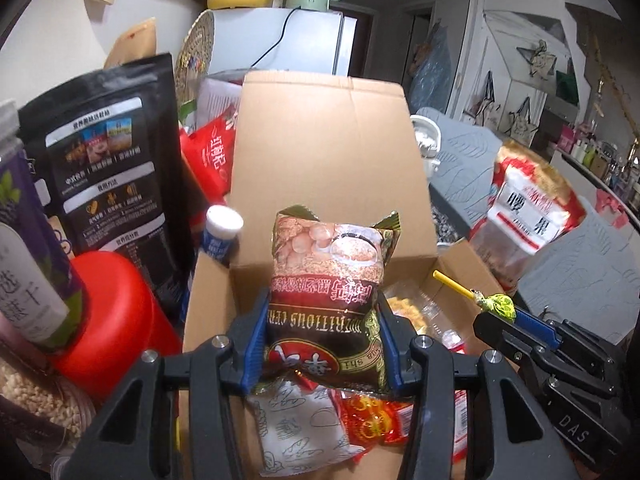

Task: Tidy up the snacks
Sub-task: 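Lower both snacks into the box and open both grippers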

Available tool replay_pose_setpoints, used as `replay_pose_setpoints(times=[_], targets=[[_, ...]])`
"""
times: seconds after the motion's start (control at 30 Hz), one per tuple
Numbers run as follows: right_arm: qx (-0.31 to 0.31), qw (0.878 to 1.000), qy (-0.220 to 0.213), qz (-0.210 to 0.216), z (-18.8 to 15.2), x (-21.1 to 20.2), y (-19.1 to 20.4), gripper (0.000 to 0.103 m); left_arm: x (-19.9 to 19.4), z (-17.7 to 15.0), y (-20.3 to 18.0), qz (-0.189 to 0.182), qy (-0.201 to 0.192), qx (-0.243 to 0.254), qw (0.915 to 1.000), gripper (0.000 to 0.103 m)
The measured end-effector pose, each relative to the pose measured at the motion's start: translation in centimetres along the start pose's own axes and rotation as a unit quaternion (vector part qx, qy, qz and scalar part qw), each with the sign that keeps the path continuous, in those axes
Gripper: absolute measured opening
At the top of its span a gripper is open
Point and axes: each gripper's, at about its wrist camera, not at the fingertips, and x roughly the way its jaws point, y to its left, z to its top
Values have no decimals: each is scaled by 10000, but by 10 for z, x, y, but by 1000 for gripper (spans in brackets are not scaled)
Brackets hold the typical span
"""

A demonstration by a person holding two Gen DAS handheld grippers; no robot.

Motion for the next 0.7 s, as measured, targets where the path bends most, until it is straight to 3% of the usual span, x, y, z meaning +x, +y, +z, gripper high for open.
replay_pose_setpoints(times=[0.7], targets=[[-175, 9957, 833, -377, -18, 50, -4, 27, 51, -22, -6, 316, 904, 206, 9952, 47]])
